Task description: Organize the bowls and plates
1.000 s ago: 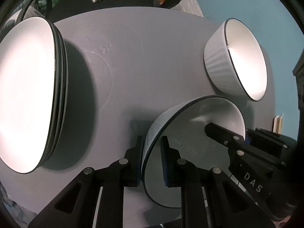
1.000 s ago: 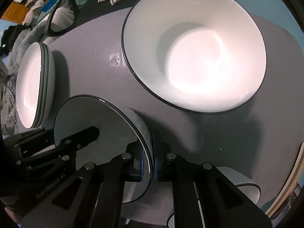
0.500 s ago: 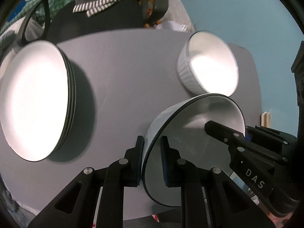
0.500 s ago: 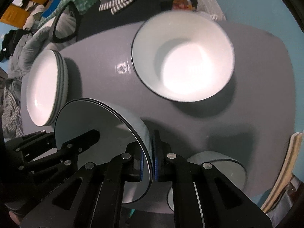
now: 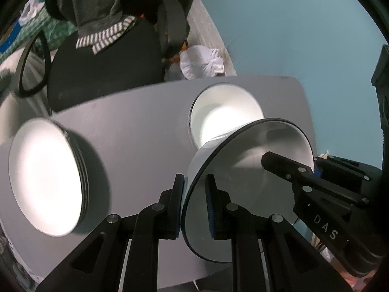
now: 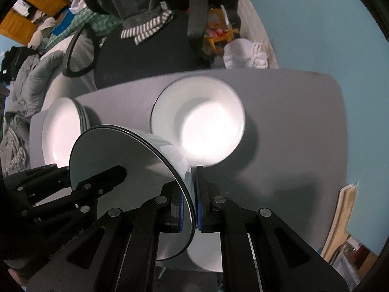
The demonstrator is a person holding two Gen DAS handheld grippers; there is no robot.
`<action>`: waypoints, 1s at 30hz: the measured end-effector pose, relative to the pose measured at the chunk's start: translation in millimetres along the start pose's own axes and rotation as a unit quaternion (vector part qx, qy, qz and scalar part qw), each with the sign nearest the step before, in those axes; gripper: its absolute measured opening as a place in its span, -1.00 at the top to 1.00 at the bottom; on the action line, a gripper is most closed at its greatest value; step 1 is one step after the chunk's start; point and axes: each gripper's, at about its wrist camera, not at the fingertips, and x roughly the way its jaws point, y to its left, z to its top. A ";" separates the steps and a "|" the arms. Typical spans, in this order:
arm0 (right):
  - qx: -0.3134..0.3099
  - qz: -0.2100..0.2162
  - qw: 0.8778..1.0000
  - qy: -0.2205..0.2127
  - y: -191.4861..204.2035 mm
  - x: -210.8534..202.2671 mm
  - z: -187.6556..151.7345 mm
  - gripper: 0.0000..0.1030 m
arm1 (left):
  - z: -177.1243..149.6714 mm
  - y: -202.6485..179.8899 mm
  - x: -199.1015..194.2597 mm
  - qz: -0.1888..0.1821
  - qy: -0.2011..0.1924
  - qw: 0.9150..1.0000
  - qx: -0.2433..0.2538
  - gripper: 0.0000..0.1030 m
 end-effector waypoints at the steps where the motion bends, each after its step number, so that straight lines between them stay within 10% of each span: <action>1: 0.000 0.000 1.000 -0.002 -2.4 -0.6 4.4 0.85 | 5.0 -0.6 1.9 0.001 -0.002 1.000 0.002 0.68; 30: 0.023 0.007 0.999 0.042 -52.8 36.0 56.6 0.79 | 49.0 -21.1 51.3 0.028 0.032 0.999 0.020 0.68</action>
